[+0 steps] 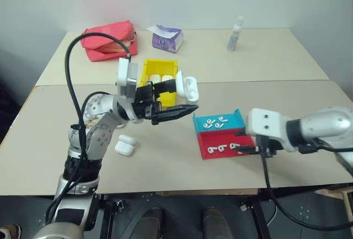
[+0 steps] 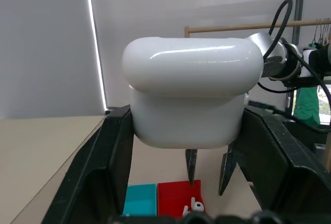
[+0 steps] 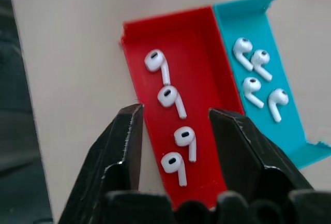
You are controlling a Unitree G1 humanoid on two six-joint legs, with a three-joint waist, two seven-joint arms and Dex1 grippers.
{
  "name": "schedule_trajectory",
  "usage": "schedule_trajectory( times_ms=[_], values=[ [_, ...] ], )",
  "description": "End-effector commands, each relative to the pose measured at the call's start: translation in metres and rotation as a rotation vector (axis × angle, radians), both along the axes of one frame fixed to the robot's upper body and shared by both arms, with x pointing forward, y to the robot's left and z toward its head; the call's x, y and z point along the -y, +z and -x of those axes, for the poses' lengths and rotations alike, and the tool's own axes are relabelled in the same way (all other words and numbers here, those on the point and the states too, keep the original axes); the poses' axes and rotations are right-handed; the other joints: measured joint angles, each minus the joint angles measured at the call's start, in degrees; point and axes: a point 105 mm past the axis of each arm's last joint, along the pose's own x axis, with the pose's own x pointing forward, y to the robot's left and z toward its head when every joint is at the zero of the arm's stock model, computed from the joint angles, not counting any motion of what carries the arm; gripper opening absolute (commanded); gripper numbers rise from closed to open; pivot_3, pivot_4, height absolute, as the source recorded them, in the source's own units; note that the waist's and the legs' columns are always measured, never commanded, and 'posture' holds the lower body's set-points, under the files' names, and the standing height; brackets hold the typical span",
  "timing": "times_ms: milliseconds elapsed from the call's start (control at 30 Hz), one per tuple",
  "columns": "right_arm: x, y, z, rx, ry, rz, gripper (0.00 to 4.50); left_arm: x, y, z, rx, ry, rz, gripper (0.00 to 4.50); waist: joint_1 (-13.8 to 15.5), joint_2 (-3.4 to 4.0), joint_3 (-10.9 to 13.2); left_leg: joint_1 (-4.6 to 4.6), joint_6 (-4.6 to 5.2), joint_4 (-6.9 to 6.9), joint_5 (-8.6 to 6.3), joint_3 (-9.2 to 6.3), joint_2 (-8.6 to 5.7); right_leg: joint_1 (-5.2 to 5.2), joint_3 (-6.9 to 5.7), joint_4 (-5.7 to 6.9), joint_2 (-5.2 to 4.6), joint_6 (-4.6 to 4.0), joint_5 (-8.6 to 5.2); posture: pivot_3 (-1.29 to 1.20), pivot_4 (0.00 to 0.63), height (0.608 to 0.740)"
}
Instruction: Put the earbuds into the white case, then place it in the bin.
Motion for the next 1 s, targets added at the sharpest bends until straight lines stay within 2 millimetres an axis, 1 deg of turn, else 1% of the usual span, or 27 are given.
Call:
schedule_trajectory(
  times_ms=[33,167,367,967,1000],
  values=[
    [0.006,-0.005,-0.014,0.016,-0.003,0.102,2.52,0.001,0.011,0.010,0.057,-0.003,0.021,2.77,0.03,0.00,0.00,-0.01,0.00,0.00,0.00,0.00,0.00,-0.01,0.00,0.01,0.00,0.00,0.00,0.00,0.150,0.740],
    [0.005,-0.014,-0.024,-0.029,0.006,0.153,2.52,0.001,0.010,0.015,0.053,0.009,0.026,2.77,-0.04,0.00,0.00,-0.02,-0.01,-0.01,0.00,0.00,0.00,-0.02,0.02,0.00,0.00,0.00,0.00,0.00,0.150,0.740],
    [0.007,-0.025,-0.031,-0.072,-0.012,0.204,2.52,-0.001,0.010,0.018,0.036,0.041,0.043,2.77,0.06,0.00,0.00,-0.11,-0.01,0.02,0.00,-0.02,-0.01,-0.08,0.01,0.04,-0.02,0.00,0.00,0.00,0.150,0.740],
    [0.009,-0.038,-0.035,-0.100,0.009,0.232,2.52,-0.003,0.013,0.020,0.045,0.064,0.047,2.77,0.09,0.01,0.00,-0.11,-0.03,0.05,0.01,-0.02,-0.01,-0.09,0.00,0.03,-0.01,0.00,0.00,0.00,0.150,0.740],
    [0.008,-0.038,-0.034,-0.103,0.015,0.233,2.12,-0.003,0.013,0.020,0.044,0.064,0.047,2.77,0.09,0.01,0.00,-0.10,-0.03,0.05,0.01,-0.02,-0.01,-0.08,0.00,0.03,-0.01,0.00,0.00,0.00,0.150,0.740]
  ],
)
